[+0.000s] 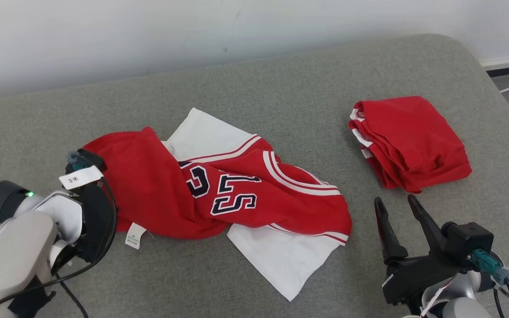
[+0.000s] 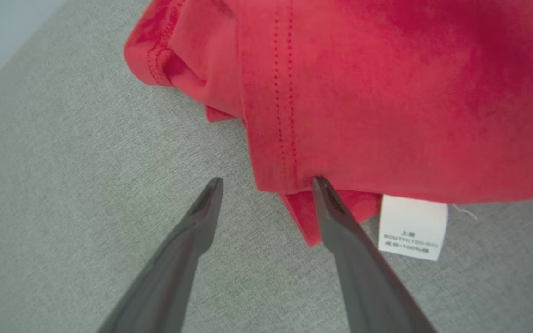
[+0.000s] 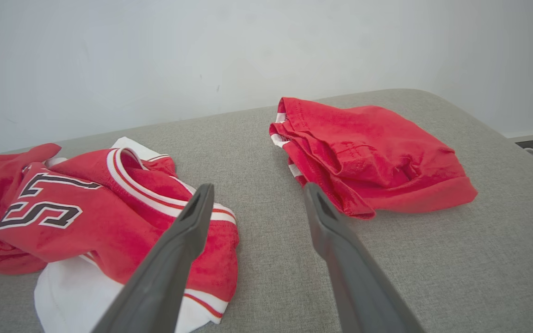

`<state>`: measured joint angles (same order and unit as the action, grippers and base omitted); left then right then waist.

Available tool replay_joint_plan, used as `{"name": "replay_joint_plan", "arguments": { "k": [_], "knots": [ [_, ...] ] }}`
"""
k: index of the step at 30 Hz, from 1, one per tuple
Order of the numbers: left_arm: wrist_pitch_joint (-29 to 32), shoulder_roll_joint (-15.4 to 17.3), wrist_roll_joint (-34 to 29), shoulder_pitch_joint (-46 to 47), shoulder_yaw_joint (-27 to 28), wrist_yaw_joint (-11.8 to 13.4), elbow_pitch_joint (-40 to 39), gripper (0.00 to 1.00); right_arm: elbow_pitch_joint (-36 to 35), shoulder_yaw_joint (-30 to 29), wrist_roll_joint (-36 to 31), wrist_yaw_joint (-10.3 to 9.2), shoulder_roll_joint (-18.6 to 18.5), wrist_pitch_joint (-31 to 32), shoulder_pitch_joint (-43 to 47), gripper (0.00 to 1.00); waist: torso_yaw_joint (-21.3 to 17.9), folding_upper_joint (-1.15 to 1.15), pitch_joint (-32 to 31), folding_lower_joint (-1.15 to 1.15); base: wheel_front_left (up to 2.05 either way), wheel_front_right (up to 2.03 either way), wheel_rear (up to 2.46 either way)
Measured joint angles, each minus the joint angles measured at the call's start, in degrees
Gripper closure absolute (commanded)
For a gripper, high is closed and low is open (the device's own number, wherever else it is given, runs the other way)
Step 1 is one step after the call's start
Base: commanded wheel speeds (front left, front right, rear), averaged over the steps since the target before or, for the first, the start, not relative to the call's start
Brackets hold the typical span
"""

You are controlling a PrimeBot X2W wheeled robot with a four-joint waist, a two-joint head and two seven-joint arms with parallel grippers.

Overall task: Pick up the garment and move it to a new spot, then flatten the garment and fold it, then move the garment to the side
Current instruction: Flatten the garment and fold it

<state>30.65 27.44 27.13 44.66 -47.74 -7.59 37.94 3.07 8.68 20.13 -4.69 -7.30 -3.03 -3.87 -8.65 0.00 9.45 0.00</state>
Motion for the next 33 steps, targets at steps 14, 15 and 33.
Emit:
{"name": "replay_joint_plan", "arguments": {
  "k": [14, 15, 33],
  "knots": [
    [-0.2, 0.0, 2.6, 0.8, -2.6, 0.0, -1.5, 1.0, -0.7, -0.8, 0.0, -0.1, -0.3, 0.0, -0.1, 0.0, 0.0, 0.0, 1.6, 0.0, 0.0, 0.0, 0.0],
    [0.0, -0.2, 2.8, 1.0, -2.6, 0.0, -1.4, 1.0, -0.7, -0.8, 0.0, -0.1, -0.3, 0.0, -0.1, 0.0, 0.2, 0.0, 1.6, 0.0, 0.0, 0.0, 0.0],
    [-3.0, 3.2, 7.3, -10.2, 3.0, 8.3, -19.1, 1.0, 0.5, -2.9, 0.0, -0.73, -0.3, -0.6, 2.8, 0.0, 5.7, -0.01, -1.8, 0.0, 0.0, 0.0, 0.0]
  ]
}}
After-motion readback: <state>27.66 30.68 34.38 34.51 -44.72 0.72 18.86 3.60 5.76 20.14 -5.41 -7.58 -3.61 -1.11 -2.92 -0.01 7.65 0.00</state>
